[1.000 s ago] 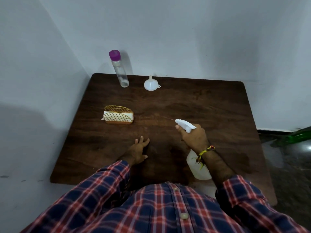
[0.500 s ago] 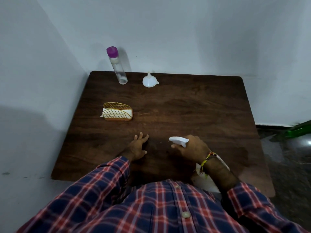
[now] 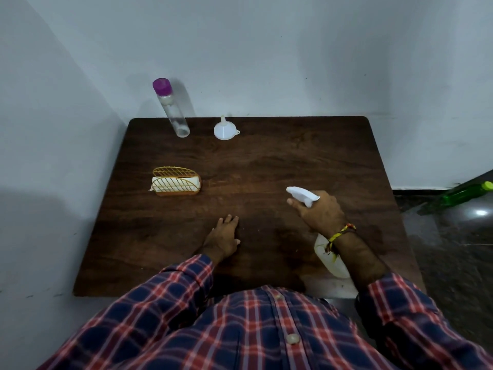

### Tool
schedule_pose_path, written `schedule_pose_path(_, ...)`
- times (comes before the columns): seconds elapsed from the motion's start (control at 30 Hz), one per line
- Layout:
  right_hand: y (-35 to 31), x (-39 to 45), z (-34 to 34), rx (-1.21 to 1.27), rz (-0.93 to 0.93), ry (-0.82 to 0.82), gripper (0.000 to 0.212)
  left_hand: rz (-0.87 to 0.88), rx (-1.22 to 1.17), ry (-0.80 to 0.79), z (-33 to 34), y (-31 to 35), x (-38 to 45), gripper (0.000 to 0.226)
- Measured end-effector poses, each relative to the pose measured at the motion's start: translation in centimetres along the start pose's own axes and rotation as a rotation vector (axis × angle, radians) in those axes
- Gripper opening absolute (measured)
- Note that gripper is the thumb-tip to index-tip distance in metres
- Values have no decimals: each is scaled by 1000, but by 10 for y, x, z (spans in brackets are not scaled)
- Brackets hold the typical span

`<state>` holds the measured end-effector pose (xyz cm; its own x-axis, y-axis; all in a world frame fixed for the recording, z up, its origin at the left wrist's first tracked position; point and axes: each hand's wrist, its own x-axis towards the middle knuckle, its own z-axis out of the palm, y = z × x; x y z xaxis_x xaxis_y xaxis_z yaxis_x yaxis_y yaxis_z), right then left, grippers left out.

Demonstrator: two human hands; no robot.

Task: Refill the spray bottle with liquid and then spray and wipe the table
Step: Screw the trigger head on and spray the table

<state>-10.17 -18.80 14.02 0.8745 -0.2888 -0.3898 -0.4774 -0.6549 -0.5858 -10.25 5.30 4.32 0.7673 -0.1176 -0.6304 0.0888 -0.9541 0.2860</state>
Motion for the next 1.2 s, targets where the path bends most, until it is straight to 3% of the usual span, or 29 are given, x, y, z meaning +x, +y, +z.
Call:
schedule_pose_path(0.23,3,-10,8,-44,-81,-14,49,3,1,-39,1,-4,-1,83)
schedule_pose_path(0.37,8,-21,13,-327,-223,-244,41,-1,6,-45,-2,-2,-2,82)
schedule_pose_path(0.53,24,-30,1,-531,-189,-447,51,-21,-33,-29,3,9,-4,78)
schedule_pose_path(0.6,26,-32,-5,-463,-167,-360,42,-12,-50,-7,6,15,-6,76)
schedule_pose_path(0.7,26,-28,-13,-215,-72,-21,35,33,-43,7,8,24,-7,75)
schedule_pose_path(0.77,21,-23,-20,-46,43,121,39,55,-27,5,6,30,-6,75)
schedule_pose_path(0.97,19,2,-25,99,122,183,46,62,-9,-20,-1,42,-3,77)
schedule_pose_path(1.13,28,7,-27,173,203,277,83,85,9,-25,-1,42,-4,78)
schedule_pose_path(1.2,37,7,-27,98,213,201,85,92,17,-28,0,41,-5,77)
